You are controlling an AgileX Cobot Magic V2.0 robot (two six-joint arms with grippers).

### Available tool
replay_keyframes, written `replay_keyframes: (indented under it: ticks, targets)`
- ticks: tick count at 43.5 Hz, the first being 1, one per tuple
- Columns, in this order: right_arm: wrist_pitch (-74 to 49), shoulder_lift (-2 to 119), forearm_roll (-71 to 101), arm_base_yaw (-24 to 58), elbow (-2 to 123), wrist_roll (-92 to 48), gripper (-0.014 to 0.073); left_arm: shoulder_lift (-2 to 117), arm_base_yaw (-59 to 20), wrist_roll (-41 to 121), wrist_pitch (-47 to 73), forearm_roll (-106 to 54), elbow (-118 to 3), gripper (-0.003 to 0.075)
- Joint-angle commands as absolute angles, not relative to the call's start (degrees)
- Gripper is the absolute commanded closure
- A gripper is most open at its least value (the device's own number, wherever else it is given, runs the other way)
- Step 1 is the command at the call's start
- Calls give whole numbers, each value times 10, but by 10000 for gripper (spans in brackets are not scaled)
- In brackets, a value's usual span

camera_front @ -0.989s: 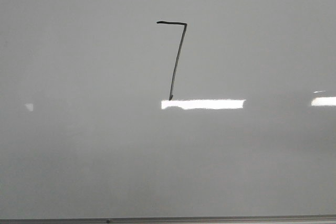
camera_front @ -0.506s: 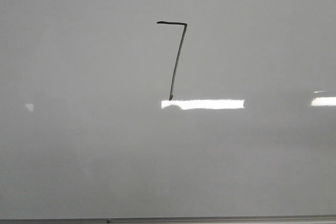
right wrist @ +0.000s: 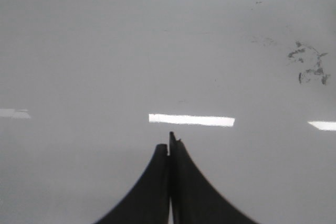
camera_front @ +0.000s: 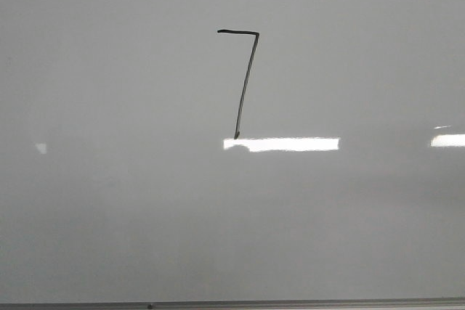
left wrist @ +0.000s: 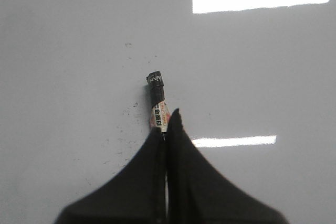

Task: Write number 7 on whiteboard

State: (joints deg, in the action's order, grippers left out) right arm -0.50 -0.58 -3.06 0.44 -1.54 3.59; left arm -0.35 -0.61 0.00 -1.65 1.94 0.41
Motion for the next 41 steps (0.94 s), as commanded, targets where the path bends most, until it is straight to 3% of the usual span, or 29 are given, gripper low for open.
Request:
replay_keyframes:
  ticks: [1,41]
  targets:
    - [30,-17,-39,2,-14,32,661,-11,-9,0,-61,14,11,741]
    - [34,-16,-38,2,-14,32,661,-11,-9,0,-61,14,11,741]
